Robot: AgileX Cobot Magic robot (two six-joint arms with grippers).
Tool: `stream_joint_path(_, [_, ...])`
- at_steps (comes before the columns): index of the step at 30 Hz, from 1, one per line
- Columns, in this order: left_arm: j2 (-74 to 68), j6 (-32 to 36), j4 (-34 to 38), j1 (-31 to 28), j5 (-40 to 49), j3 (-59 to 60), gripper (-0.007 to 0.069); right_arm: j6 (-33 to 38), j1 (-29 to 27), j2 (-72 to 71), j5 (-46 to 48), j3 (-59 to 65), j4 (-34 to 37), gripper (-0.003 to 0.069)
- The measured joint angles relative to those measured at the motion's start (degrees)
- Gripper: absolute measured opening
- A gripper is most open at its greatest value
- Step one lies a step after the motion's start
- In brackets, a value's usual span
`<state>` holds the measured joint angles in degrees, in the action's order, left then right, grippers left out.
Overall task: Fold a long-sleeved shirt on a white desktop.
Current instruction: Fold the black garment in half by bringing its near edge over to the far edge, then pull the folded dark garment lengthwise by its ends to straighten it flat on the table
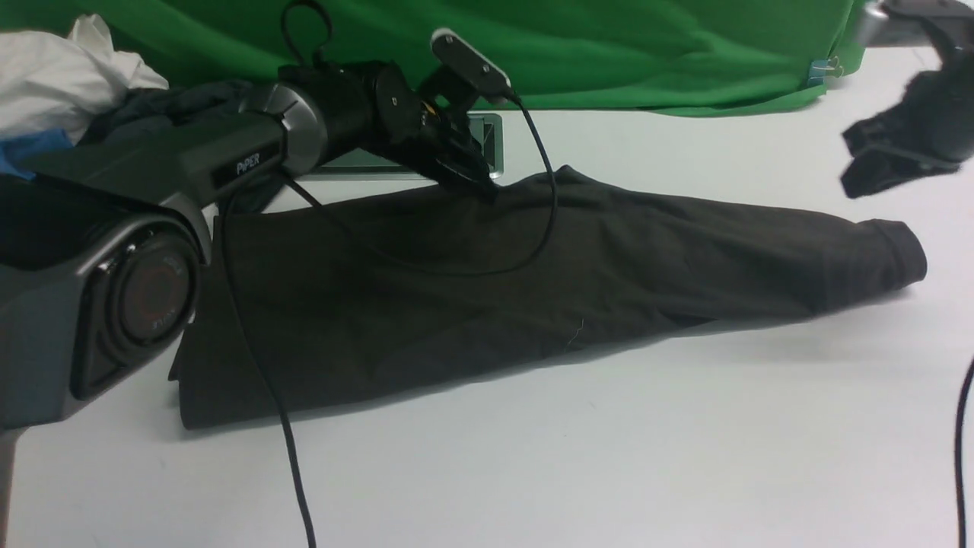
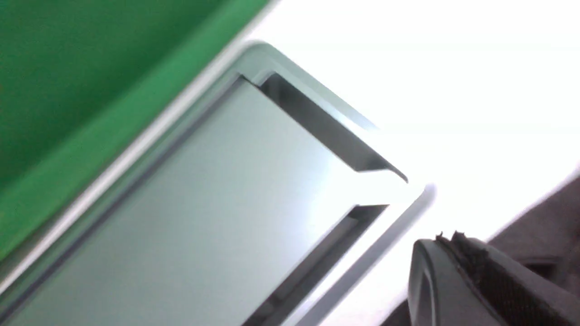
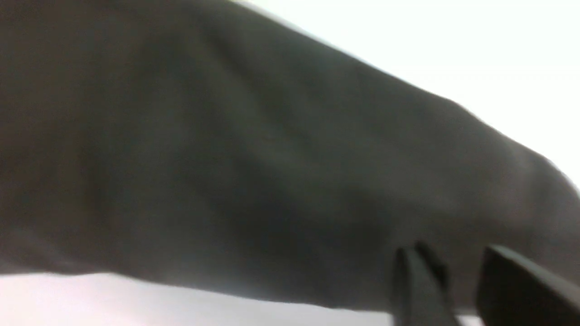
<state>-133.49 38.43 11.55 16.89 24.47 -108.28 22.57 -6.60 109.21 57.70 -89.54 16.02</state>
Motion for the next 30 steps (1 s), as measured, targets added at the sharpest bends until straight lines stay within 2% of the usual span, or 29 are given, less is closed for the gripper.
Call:
stream_joint_path(3, [0.8,-3.1,-2.1,-0.1,4.6,-1.6,0.0017,-2.5,-1.1,0.0,-2.1,1.5,-3.6,0.0395])
stream_joint_path(4, [2.0,-3.8,-2.6,-0.2,7.6,-2.1,0.0017,-3.8,-1.4,0.0,-3.6,2.3,-5.1,0.0484])
stream_joint_path(5, [2.8,-3.9,-2.6,-0.3,9.4,-2.4,0.0017,-4.9,-1.5,0.2,-4.6,2.7,-6.0,0.0541])
stream_joint_path(6, [3.0,-3.9,-2.4,-0.3,10.1,-2.3,0.0017,-5.1,-1.5,0.3,-4.6,2.7,-6.0,0.0552])
stream_joint_path(7, [5.9,-4.0,-0.5,-0.3,13.1,-2.5,0.0017,-6.6,-1.5,1.0,-6.1,2.9,-6.6,0.0616])
stream_joint_path(9, [9.1,-3.6,3.4,-0.3,15.1,-2.5,0.0017,-7.2,-1.5,2.2,-7.9,3.0,-6.8,0.0647])
stream_joint_path(12, [16.2,0.9,13.0,-0.3,18.0,-0.8,0.0017,-7.6,-1.5,4.7,-10.0,3.1,-6.9,0.0658])
stream_joint_path(15, [24.4,3.8,17.9,0.9,19.0,4.1,0.0017,-8.0,-1.5,7.6,-10.4,3.1,-6.9,0.0658])
stream_joint_path(20, [34.9,4.6,17.0,3.6,16.9,15.0,0.0017,-8.3,-1.5,10.1,-11.2,3.1,-7.1,0.066])
stream_joint_path(25, [48.7,4.8,17.8,5.4,9.8,31.1,0.0017,-6.6,-1.5,12.0,-12.7,3.1,-6.6,0.065])
stream_joint_path(29, [58.3,4.9,19.2,5.4,6.0,39.8,0.0017,-5.0,-1.5,12.6,-12.7,3.0,-5.4,0.0586])
stream_joint_path(30, [62.0,4.9,19.2,5.4,5.3,42.7,0.0017,-4.5,-1.5,12.6,-12.5,2.9,-4.9,0.055])
